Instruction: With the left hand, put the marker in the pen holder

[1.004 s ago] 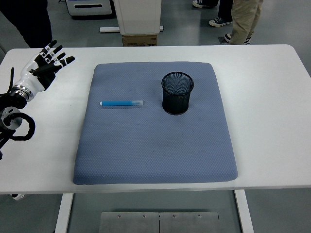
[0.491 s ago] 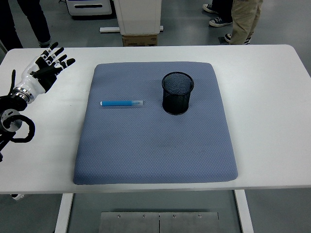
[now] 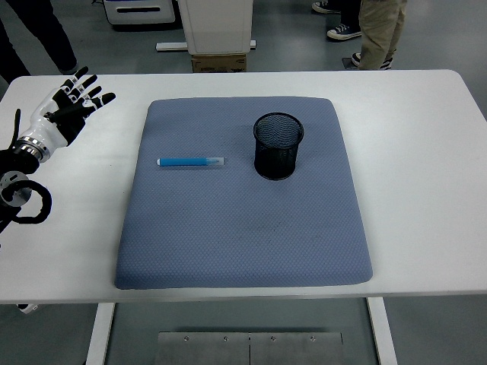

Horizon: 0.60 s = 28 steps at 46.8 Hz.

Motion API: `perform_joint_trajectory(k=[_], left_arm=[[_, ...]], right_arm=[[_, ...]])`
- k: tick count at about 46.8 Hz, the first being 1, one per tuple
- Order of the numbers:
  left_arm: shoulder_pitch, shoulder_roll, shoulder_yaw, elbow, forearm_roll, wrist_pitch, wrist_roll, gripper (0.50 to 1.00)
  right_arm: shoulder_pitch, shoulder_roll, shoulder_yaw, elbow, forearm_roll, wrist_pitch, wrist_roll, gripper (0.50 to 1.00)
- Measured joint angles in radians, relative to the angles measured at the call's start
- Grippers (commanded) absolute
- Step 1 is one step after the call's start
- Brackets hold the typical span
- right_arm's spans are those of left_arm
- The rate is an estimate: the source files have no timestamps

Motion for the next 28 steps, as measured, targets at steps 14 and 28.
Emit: perform_joint_trajectory(k=[14,28], left_arm=[[-0.047,-0.013,0.050,-0.022,0.004,-0.003,0.001,1.000],[-0.175,0.005,0.295,-0.045,-0.003,-0.023,0.001,1.000]], right_arm=[[0.000,0.000,0.000,0.000,0.000,0.000,0.000,1.000],[0.000,0.000,0.000,0.000,0.000,0.000,0.000,1.000]])
